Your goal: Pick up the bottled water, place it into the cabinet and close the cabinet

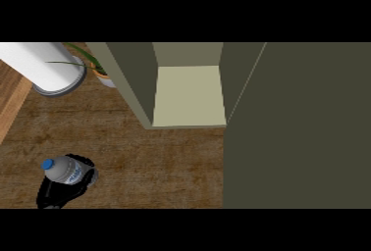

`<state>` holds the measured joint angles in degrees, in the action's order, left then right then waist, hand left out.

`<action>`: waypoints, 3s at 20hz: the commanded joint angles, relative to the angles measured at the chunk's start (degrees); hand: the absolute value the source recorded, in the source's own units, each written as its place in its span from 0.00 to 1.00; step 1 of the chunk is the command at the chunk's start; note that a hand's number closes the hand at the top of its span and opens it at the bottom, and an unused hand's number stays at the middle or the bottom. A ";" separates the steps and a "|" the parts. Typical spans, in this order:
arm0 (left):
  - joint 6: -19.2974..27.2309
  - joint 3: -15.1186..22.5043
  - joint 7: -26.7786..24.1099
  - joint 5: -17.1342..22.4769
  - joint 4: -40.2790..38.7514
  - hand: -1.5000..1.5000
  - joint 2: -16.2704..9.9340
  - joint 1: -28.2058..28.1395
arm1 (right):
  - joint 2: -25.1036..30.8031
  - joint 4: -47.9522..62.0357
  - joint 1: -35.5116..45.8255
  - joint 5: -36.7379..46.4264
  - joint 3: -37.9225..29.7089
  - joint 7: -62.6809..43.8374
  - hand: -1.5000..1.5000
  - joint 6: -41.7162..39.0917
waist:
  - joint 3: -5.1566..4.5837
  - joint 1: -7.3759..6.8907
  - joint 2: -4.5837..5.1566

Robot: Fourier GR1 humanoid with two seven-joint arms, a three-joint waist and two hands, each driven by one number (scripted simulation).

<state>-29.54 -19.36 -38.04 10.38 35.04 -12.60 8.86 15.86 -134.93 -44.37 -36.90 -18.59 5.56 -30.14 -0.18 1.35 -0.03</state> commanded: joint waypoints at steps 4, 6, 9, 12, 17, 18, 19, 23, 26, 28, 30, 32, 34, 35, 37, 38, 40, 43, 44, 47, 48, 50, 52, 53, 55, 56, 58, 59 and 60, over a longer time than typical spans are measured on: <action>-1.57 -0.71 -2.54 1.64 -1.33 1.00 -0.06 2.19 | 0.84 -11.69 -4.97 -9.02 -3.87 -3.80 0.00 1.48 | 0.04 -0.11 -0.04; -1.28 -1.49 -5.57 1.81 -4.09 1.00 0.13 3.36 | 1.67 -10.54 -4.44 -8.23 -3.83 -3.50 0.00 0.93 | -0.03 0.03 0.11; 1.61 -1.77 -6.42 2.22 -2.97 1.00 1.39 3.28 | 1.95 -12.25 -5.64 -9.65 -4.50 -3.75 0.00 1.60 | -0.01 -0.08 0.01; 4.81 -2.60 -6.26 3.06 -1.49 1.00 1.23 6.65 | 0.86 -10.94 -4.14 -7.06 -3.29 -2.57 0.00 2.04 | 0.05 -0.29 -0.03; 6.74 0.99 -5.13 0.83 4.12 1.00 2.30 4.50 | 1.10 -12.15 -5.43 -8.91 -4.19 -3.67 0.00 2.77 | 0.12 -0.78 -0.14; 6.84 2.14 -3.48 1.00 6.28 1.00 4.20 3.99 | 0.33 -12.27 -6.75 -9.40 -4.35 -2.99 0.00 2.52 | 0.14 -0.74 -0.27; 9.76 3.62 -1.95 -0.02 7.89 1.00 6.63 4.02 | 0.51 -12.74 -7.04 -8.65 -3.80 -2.80 0.00 1.98 | 0.16 -0.74 -0.33; 12.70 6.17 2.85 -0.16 16.32 1.00 8.81 4.87 | 1.57 -8.09 -4.67 -9.11 -5.02 -1.60 0.00 1.44 | 0.20 -1.18 -0.29; 16.32 8.88 10.57 -0.01 23.33 1.00 12.37 5.47 | 3.08 -8.97 -5.40 -9.83 -6.37 -1.41 0.00 1.71 | 0.22 -1.26 -0.50; 19.22 12.73 9.69 1.43 23.12 1.00 12.45 5.06 | 1.65 -12.25 -4.45 -8.51 -2.76 -3.49 0.00 4.36 | 0.11 -0.96 -0.23; 22.10 15.55 11.54 3.32 26.88 1.00 12.51 3.81 | 2.16 -11.19 -6.58 -10.90 -5.65 -2.14 0.00 2.00 | 0.13 -0.64 -0.34; 26.35 19.06 13.00 4.27 29.15 1.00 12.54 4.33 | 0.70 -13.44 -8.07 -7.69 -3.29 -2.99 0.00 2.59 | 0.10 -0.47 -0.33; 31.97 23.55 17.40 5.34 34.95 1.00 12.56 5.00 | 2.17 -10.02 -7.39 -9.49 -4.59 -1.19 0.00 0.19 | 0.15 -0.52 -0.51; 34.20 26.05 17.39 5.02 36.34 1.00 12.57 4.43 | 3.87 -7.93 -3.50 -9.83 -5.51 -1.79 0.00 2.04 | 0.15 -1.08 -0.28; 36.73 27.40 20.07 4.97 39.22 1.00 12.58 5.45 | 2.40 -10.80 -7.04 -10.75 -6.19 -0.97 0.00 1.14 | 0.13 -0.52 -0.43; 39.27 27.12 20.79 5.22 38.66 1.00 12.58 8.10 | 3.00 -11.36 -7.66 -12.27 -6.03 -1.95 0.00 1.57 | 0.10 -0.30 -0.29; 43.19 30.99 19.81 6.71 36.59 1.00 12.59 10.13 | 0.58 -10.37 -4.58 -8.21 -3.80 -0.68 0.00 2.29 | 0.11 -0.24 -0.09; 52.49 35.04 18.92 8.27 32.73 1.00 12.59 15.38 | 1.51 -5.72 -6.12 -9.48 -6.24 1.74 0.00 -3.40 | 0.13 0.75 -0.07; 52.22 35.27 18.15 7.75 30.91 1.00 12.59 15.08 | 2.48 -11.33 -6.26 -11.62 -5.35 -2.31 0.00 2.09 | 0.05 0.39 0.12; 56.90 37.51 20.00 6.82 28.45 1.00 12.59 18.84 | 1.62 -10.51 -5.30 -10.36 -4.49 -2.11 0.00 2.31 | 0.09 0.36 0.08; 58.41 35.07 22.45 6.92 27.47 1.00 12.59 22.28 | 1.03 -8.85 -6.36 -10.08 -5.16 -0.53 0.00 -0.38 | 0.12 0.56 0.01; 59.03 35.44 22.32 5.87 23.85 1.00 12.59 23.34 | 0.46 -10.60 -7.17 -10.37 -5.00 -0.99 0.00 0.51 | 0.10 0.69 0.05; 59.84 34.03 26.52 5.50 21.12 1.00 12.60 29.07 | 2.89 -8.00 -4.23 -12.38 -5.66 -1.60 0.00 1.13 | 0.11 0.38 0.17; 61.80 37.25 24.47 6.41 19.90 1.00 12.59 28.32 | 3.88 -7.41 -1.85 -11.59 -5.18 -2.72 0.00 2.27 | 0.10 0.20 0.25; 61.05 34.20 22.72 7.80 13.92 1.00 12.59 31.63 | 4.60 -7.20 -5.10 -15.00 -7.30 -2.00 0.00 -0.33 | 0.08 1.22 0.33; 61.82 36.42 23.34 8.18 15.43 1.00 12.59 30.05 | 2.96 -11.12 -4.35 -13.42 -4.09 -3.77 0.00 3.57 | 0.05 0.69 0.30; 59.88 32.37 23.46 8.37 10.10 1.00 12.60 34.59 | 2.73 -8.32 -3.51 -12.40 -4.55 -3.10 0.00 2.00 | 0.09 0.67 0.32; 59.12 31.51 22.17 9.57 8.08 1.00 12.59 36.20 | 5.05 -8.19 -3.07 -14.92 -6.82 -3.06 0.00 1.60 | 0.06 1.08 0.44; 59.33 32.82 20.41 11.34 5.78 1.00 12.59 36.07 | 5.34 -4.61 -3.24 -16.88 -8.17 -1.78 0.00 -0.70 | 0.08 1.53 0.45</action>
<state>30.14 14.42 -15.56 19.05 47.69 -0.01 41.18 20.77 -134.03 -45.84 -45.96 -24.27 5.85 -30.99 -0.10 2.21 0.31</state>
